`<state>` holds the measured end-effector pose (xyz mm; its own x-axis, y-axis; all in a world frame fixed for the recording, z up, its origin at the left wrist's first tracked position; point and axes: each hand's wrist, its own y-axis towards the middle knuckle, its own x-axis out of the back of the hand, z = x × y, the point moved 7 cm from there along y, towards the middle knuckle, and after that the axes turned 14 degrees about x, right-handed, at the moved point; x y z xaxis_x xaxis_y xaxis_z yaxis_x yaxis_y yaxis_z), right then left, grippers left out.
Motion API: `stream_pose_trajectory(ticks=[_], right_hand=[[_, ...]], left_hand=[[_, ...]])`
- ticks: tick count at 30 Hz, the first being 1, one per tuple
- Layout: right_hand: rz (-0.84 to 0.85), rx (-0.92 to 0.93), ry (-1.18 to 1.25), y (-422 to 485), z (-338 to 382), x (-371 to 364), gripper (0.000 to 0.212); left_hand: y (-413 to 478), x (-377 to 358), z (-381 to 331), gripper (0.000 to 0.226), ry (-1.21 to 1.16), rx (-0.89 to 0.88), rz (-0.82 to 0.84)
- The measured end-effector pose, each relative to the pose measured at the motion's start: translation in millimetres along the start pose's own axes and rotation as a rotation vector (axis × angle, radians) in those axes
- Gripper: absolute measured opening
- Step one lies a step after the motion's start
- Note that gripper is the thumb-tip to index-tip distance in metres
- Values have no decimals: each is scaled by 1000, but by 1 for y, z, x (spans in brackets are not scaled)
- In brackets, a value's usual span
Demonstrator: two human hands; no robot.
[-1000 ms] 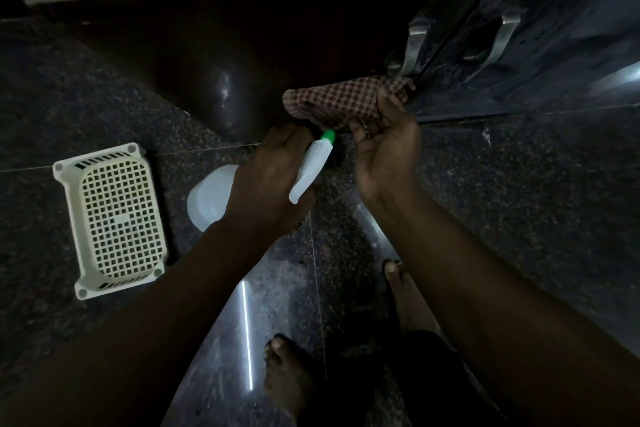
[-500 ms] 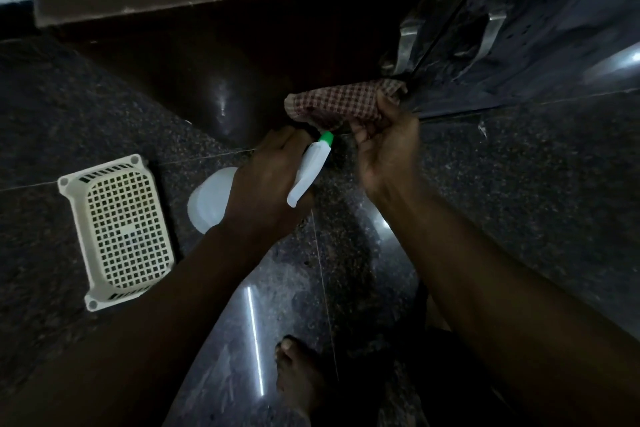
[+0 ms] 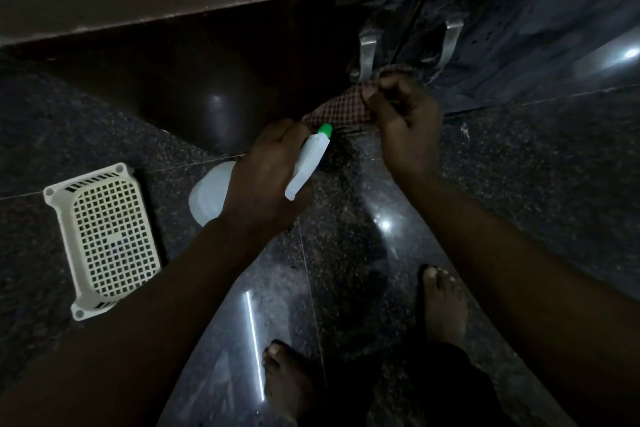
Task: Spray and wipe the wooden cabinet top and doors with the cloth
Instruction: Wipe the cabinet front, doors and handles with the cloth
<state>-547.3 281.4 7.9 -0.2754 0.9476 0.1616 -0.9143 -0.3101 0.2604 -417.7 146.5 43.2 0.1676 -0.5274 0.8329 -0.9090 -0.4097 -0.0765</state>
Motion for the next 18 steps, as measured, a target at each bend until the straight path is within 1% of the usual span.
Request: stream_pose_trajectory(ticks=[2,4,6,8,11,15,18], right_hand=[[-2,92,-105,3,8,8,5],[20,131,-187,5,6,11,10],[72,117,-268,5,-5,13,14],[119,74,-339,5,-18,16,18],[193,9,-357,7,-31,19,28],[243,41,-361,10,-22,18,24],[255,28,-362,9,-19,18,24]], left_hand=[[2,0,-7,21,1,-10,-25],[2,1,-14,22,-13,-16,-37],[3,2,-20,22,-40,-24,-38],[3,3,-26,16,-62,-25,-42],[4,6,-30,12,-58,5,-55],[6,15,-40,16,-55,4,-73],[4,23,-54,12,-77,-14,-70]])
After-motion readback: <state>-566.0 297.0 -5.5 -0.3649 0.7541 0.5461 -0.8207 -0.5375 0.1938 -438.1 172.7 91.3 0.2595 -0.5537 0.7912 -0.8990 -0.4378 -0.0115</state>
